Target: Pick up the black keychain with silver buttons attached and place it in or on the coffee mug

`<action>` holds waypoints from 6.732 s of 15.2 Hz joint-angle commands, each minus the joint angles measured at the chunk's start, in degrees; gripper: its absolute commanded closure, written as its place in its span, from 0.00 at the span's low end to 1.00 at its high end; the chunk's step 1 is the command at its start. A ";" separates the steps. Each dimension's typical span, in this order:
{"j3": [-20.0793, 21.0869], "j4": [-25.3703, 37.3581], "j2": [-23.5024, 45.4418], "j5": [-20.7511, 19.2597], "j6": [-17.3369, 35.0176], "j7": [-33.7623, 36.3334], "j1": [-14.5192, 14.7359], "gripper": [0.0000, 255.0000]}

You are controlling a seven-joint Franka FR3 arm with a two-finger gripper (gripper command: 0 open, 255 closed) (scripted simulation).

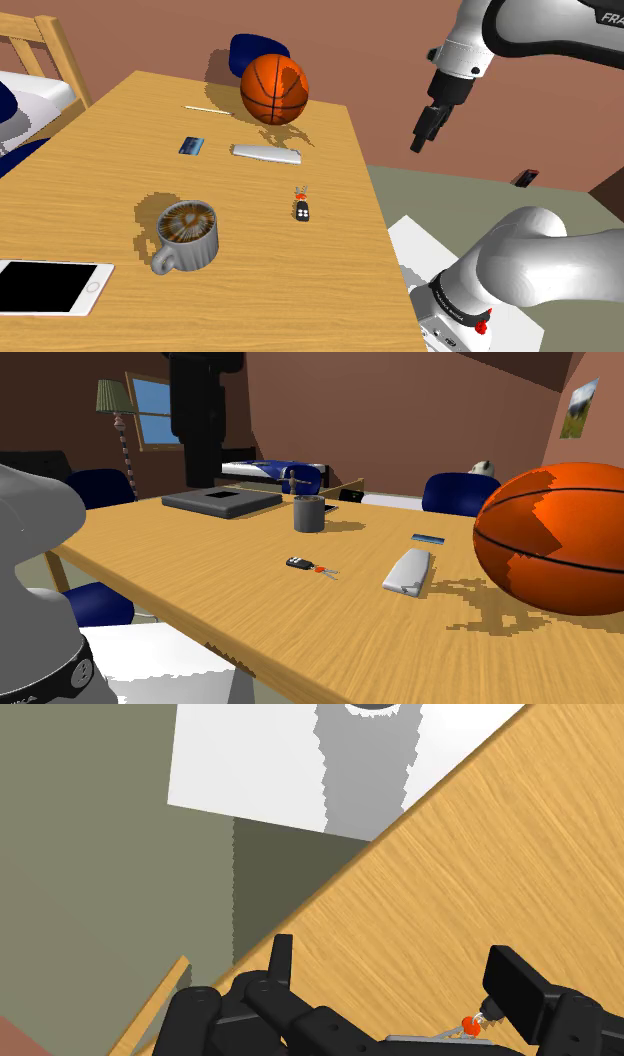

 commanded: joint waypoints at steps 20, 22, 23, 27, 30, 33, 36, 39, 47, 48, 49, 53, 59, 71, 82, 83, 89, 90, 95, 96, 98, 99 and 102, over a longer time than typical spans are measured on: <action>16.50 -6.77 21.59 8.86 34.84 9.60 10.41 0.00; 18.32 -5.94 25.26 8.70 38.36 10.90 11.03 0.00; 19.23 -5.41 27.16 8.45 40.07 11.61 11.29 0.00; 20.25 -6.06 30.30 7.96 44.09 12.46 11.39 0.00; 20.57 -7.05 32.06 7.66 46.81 12.74 11.27 0.00; 20.73 -7.53 33.03 7.47 48.25 12.92 11.20 0.00; 20.73 -7.53 33.04 7.46 48.25 12.92 11.20 0.00; 20.73 -7.52 33.03 7.46 48.23 12.92 11.20 0.00; 20.73 -7.52 33.03 7.46 48.23 12.92 11.20 1.00; 20.73 -7.52 33.03 7.46 48.23 12.92 11.20 1.00; 20.73 -7.53 33.04 7.46 48.25 12.92 11.20 1.00; 20.34 -6.18 30.71 7.89 44.61 12.54 11.36 1.00; 19.75 -3.77 27.74 8.24 39.28 12.16 11.51 1.00; 18.66 2.33 23.59 8.31 29.08 11.83 11.54 1.00; 17.83 9.14 21.76 8.02 20.46 11.82 11.38 1.00; 18.89 10.30 22.90 8.14 20.52 13.24 11.75 1.00; 25.15 18.53 30.81 7.45 20.56 22.05 13.55 1.00; 26.16 20.13 32.33 7.06 20.50 23.58 13.84 1.00; 30.92 29.13 40.83 3.83 19.62 31.56 15.54 1.00; 31.77 31.16 42.72 2.91 19.31 33.22 16.01 1.00; 33.34 35.47 46.72 0.82 18.49 36.55 17.15 1.00; 34.04 37.78 48.82 -0.35 17.98 38.22 17.83 1.00; 35.62 45.34 55.49 -4.19 15.95 43.08 20.62 1.00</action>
